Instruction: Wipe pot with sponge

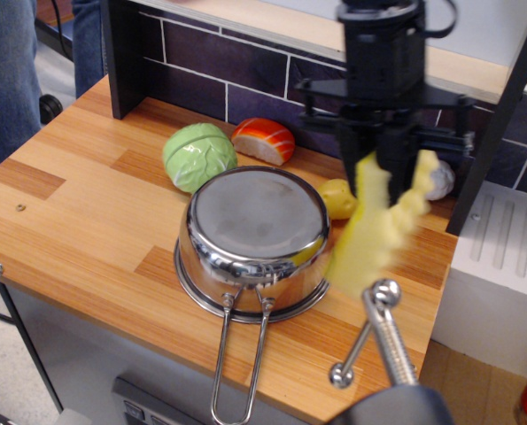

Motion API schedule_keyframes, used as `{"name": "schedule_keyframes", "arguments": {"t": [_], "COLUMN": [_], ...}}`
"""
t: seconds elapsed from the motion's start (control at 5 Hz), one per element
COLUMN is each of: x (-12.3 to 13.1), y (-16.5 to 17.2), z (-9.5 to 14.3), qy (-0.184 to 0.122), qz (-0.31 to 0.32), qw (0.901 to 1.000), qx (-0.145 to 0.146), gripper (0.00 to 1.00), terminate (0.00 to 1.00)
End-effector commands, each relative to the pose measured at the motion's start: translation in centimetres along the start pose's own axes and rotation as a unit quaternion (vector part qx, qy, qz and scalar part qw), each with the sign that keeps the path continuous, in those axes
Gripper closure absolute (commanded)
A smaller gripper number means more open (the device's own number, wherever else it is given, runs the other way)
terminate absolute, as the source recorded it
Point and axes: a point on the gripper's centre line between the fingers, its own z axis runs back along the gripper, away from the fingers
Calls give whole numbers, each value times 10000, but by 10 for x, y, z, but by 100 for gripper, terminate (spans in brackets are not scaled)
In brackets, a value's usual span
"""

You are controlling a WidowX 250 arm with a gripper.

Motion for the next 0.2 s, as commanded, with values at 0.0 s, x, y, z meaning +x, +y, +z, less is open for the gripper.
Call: {"name": "schedule_keyframes", "arguments": {"t": [0.0], "x": [1], "y": [-18], "z": [32], "qy": [-352], "qz": [-172], "qw": [9991], "qx": [-159], "gripper": [100], "terminate": [100]}}
